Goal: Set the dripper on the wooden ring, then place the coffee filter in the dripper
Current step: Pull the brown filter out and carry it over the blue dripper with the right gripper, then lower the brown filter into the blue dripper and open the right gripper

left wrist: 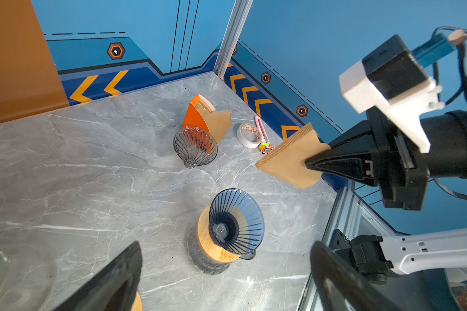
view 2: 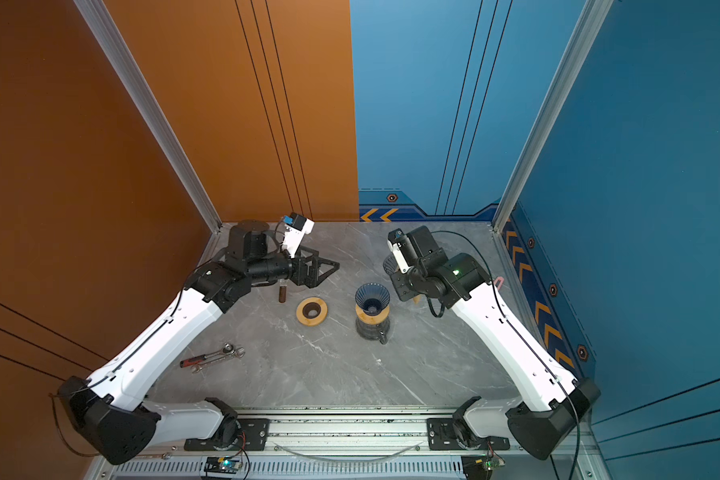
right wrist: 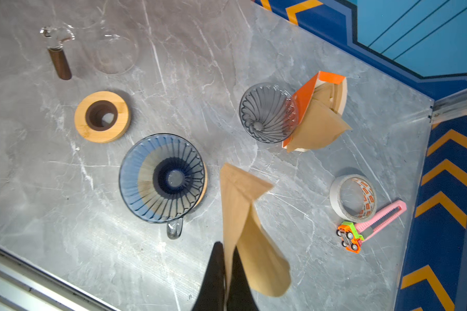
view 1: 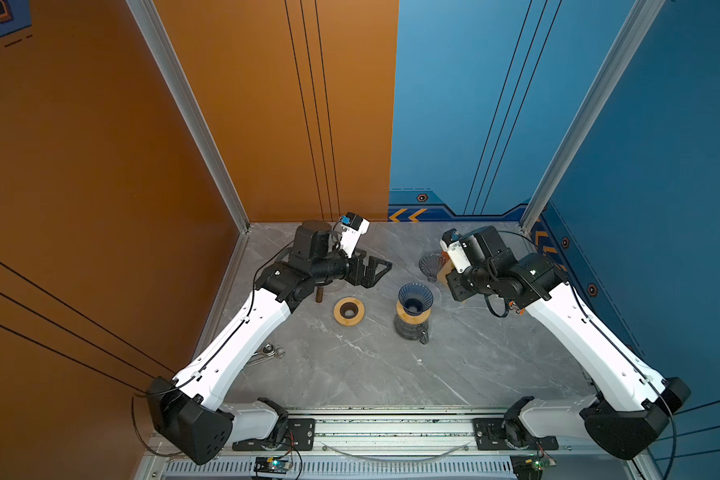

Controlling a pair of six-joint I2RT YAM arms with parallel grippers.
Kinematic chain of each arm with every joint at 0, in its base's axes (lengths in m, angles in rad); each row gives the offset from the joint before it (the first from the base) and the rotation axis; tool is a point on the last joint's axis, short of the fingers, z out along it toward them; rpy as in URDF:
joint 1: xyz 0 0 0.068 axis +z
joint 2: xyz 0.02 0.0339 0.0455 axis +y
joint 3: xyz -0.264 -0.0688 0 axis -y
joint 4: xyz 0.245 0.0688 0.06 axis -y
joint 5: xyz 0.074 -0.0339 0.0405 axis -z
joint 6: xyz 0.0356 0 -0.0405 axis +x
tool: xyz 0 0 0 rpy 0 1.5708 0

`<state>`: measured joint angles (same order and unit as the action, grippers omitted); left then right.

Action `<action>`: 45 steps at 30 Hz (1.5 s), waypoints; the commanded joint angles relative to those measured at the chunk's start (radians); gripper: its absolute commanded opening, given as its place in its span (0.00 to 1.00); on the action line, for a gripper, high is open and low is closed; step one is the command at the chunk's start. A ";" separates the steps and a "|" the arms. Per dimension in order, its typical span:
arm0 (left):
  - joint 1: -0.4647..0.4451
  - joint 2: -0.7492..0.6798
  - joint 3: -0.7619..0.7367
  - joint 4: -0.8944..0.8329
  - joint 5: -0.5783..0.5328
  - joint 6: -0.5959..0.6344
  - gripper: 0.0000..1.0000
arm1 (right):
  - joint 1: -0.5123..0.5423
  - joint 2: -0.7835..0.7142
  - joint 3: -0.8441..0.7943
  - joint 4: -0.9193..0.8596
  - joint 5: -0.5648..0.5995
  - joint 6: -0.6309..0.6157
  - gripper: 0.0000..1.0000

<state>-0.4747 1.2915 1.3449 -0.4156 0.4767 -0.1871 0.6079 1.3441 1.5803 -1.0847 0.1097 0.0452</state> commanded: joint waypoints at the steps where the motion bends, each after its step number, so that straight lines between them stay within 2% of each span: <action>1: 0.021 -0.037 0.030 -0.020 0.038 0.037 0.98 | 0.038 0.043 0.051 -0.084 -0.006 0.013 0.00; 18: 0.044 -0.051 0.026 -0.014 0.060 0.034 0.98 | 0.154 0.243 0.170 -0.153 -0.014 -0.014 0.00; 23: 0.049 -0.053 0.026 -0.013 0.062 0.032 0.98 | 0.165 0.288 0.183 -0.171 0.007 -0.018 0.04; 37: 0.064 -0.040 0.022 0.001 0.080 0.011 0.98 | 0.167 0.288 0.176 -0.147 -0.006 -0.019 0.35; 45: 0.071 -0.035 0.019 0.009 0.076 0.001 0.98 | 0.164 0.186 0.128 -0.058 0.030 0.012 0.53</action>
<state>-0.4168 1.2621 1.3502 -0.4152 0.5293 -0.1799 0.7677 1.6085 1.7248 -1.1847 0.1104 0.0360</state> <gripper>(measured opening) 0.977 0.521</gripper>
